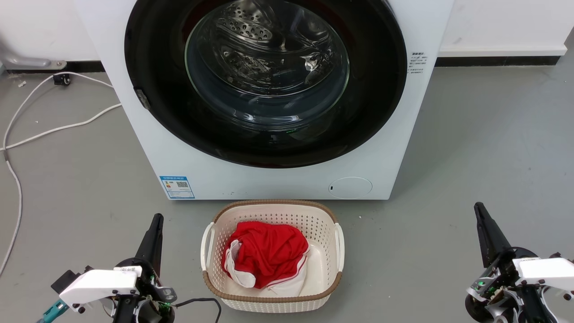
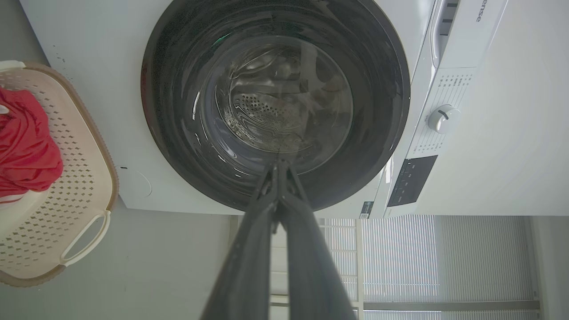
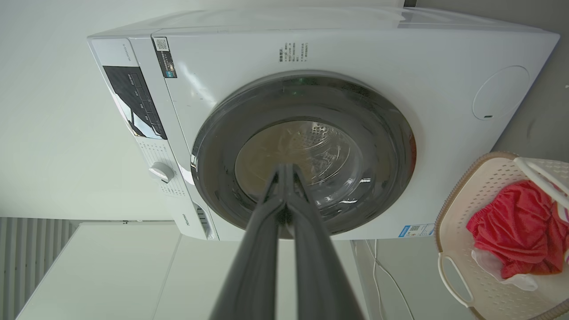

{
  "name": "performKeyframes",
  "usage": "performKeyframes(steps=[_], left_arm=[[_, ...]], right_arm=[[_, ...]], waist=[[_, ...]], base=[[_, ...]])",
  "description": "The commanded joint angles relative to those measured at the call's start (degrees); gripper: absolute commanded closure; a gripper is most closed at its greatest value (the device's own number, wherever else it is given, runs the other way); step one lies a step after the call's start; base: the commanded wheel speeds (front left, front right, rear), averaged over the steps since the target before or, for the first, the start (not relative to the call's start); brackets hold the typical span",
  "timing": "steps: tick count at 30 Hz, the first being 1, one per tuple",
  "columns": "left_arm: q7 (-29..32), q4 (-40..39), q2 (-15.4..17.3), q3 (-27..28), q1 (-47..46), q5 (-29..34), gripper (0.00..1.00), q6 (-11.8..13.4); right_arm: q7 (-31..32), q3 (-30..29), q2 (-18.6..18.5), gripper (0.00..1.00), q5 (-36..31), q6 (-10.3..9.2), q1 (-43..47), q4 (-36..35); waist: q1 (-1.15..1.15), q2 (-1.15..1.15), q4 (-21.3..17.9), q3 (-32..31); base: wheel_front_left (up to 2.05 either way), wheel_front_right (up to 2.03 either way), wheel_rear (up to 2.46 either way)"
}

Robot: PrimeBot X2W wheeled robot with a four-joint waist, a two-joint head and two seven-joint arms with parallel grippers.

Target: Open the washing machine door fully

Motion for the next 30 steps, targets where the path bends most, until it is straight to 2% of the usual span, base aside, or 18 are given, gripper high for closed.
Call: performKeyframes(steps=[1,8,9,20,27,30], left_arm=[[0.0,0.0,0.0,0.2,-0.5,0.2,1.0,-0.2],[0.1,0.0,-0.1,0.3,-0.5,0.2,1.0,-0.2],[0.0,0.0,0.0,0.0,0.0,0.1,0.0,0.0],[-2.5,-0.7,-0.1,-3.1,0.2,1.7,0.0,0.0],[-4.4,-2.7,0.0,-4.7,-0.4,7.2,0.0,0.0],[-5.2,-3.6,0.0,-5.2,-0.6,10.8,0.0,0.0]], right_arm=[[0.1,-0.1,0.2,1.0,-0.4,0.0,-0.7,0.1],[0.2,-0.1,0.3,1.0,-0.5,0.0,-0.7,0.1],[0.0,0.0,0.0,0.0,0.0,0.0,0.0,0.0],[-2.5,0.9,0.1,0.0,-0.6,0.0,1.8,-1.6],[-4.4,1.1,0.2,0.0,-4.0,0.0,2.3,-3.7],[-5.2,1.2,0.2,0.0,-7.3,0.0,2.5,-4.8]], waist=[[0.0,0.0,0.0,0.0],[0.0,0.0,0.0,0.0],[0.0,0.0,0.0,0.0],[0.0,0.0,-0.1,0.0],[0.0,0.0,-0.2,0.0],[0.0,0.0,-0.3,0.0]], base=[[0.0,0.0,0.0],[0.0,0.0,0.0],[0.0,0.0,0.0],[0.0,0.0,0.0],[0.0,0.0,0.0],[0.0,0.0,0.0]])
